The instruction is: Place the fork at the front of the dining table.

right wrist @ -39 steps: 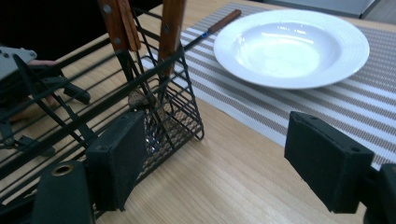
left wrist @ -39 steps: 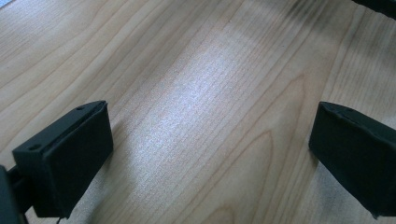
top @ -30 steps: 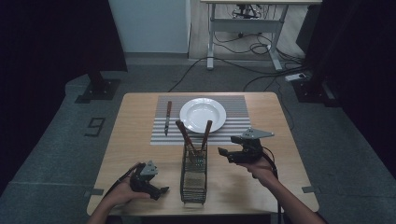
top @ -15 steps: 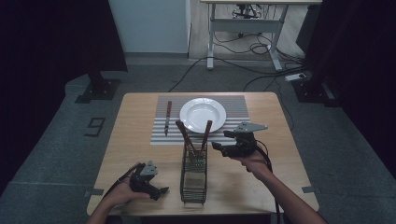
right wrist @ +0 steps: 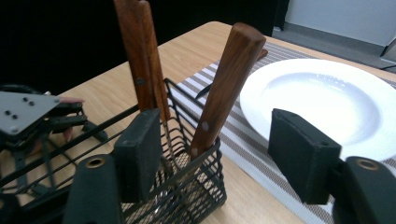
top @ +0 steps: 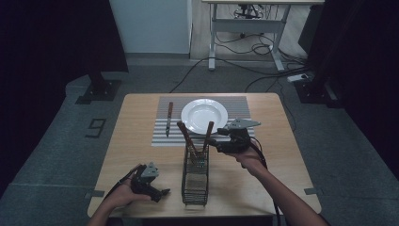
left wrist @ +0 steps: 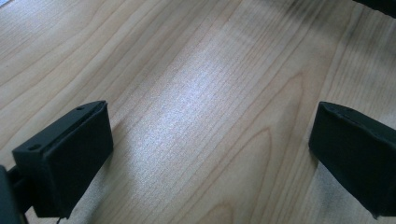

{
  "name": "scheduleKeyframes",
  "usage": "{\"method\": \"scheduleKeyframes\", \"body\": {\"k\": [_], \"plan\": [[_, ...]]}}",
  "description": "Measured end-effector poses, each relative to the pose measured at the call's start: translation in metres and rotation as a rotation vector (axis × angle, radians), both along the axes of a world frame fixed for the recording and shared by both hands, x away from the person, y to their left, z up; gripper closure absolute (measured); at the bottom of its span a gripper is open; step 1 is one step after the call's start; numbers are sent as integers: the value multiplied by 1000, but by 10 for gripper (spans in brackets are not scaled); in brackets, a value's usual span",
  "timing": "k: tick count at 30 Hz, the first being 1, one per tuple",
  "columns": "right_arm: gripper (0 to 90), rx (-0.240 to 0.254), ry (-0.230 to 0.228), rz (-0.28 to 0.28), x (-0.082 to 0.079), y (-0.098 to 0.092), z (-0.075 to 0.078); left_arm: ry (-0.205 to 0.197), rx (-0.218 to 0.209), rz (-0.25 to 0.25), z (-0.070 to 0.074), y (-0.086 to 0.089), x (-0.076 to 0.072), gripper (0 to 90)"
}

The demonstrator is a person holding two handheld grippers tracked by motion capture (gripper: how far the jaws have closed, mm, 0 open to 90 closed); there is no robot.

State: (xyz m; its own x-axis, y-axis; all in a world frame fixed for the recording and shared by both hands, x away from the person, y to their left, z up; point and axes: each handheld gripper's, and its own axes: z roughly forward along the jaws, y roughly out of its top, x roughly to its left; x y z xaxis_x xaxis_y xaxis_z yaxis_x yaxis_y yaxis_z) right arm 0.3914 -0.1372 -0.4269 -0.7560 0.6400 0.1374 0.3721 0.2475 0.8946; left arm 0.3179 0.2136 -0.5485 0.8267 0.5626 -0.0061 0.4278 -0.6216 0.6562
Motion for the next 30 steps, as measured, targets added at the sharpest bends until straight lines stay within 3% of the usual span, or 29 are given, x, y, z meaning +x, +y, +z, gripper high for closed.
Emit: {"method": "scheduleKeyframes", "body": {"k": [13, 19, 27, 30], "plan": [[498, -7, 6, 35, 21, 16, -5, -1, -1, -1, 0, 0, 0, 0], [633, 19, 8, 42, 25, 17, -7, 0, -1, -1, 0, 0, 0, 0], [717, 36, 24, 50, 25, 15, -7, -1, -3, 1, 0, 0, 0, 0], [755, 69, 38, 53, 24, 14, -8, -1, -4, 2, 0, 0, 0, 0]]}}
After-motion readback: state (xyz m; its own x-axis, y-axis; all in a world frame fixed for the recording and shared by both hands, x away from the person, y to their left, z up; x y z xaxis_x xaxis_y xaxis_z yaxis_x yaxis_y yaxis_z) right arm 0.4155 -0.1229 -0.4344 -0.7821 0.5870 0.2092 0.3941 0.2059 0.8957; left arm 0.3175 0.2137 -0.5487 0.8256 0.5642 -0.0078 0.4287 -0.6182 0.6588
